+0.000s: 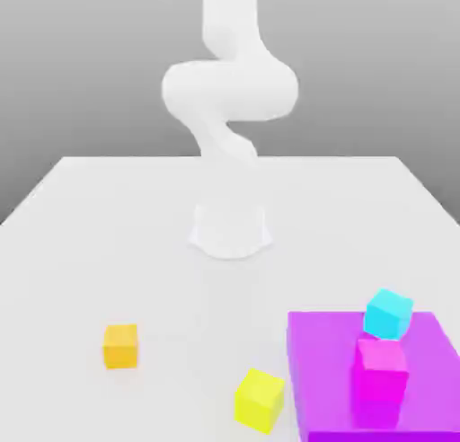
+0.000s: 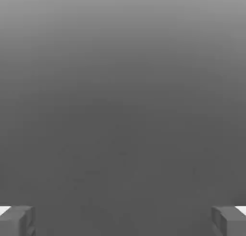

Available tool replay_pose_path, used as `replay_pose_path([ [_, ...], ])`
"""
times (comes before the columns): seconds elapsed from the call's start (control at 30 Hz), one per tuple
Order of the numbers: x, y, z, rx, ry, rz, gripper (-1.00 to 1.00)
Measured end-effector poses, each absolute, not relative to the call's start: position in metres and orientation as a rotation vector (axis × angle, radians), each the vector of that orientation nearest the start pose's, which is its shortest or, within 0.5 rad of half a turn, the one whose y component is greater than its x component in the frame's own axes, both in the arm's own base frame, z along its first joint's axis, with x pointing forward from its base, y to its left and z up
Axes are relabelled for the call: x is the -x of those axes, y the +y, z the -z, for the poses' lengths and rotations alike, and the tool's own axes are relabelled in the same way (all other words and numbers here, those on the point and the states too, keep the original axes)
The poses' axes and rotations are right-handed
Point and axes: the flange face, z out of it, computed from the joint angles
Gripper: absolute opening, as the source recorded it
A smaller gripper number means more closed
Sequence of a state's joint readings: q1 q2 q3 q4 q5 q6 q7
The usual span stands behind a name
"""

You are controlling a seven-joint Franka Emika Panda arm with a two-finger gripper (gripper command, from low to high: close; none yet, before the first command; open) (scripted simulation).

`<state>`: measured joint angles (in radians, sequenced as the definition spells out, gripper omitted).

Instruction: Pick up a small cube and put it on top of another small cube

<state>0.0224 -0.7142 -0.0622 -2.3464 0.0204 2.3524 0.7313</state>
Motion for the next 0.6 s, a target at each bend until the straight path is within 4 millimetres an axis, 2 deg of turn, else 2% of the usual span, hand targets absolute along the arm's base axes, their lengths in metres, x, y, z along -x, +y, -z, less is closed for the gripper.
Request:
replay_pose_path([
  [0.13, -0.424, -0.057, -0.565, 2.577, 1.018, 0.731, 0.00],
  [0.2, -0.436, -0.072, -0.517, 2.616, 1.019, 0.646, 0.00],
  [0.3, -0.444, -0.092, -0.445, 2.675, 1.023, 0.520, 0.00],
  [0.47, -0.428, -0.122, -0.332, 2.775, 1.037, 0.318, 0.00],
  [0.6, -0.392, -0.150, -0.254, 2.857, 1.068, 0.161, 0.00],
])
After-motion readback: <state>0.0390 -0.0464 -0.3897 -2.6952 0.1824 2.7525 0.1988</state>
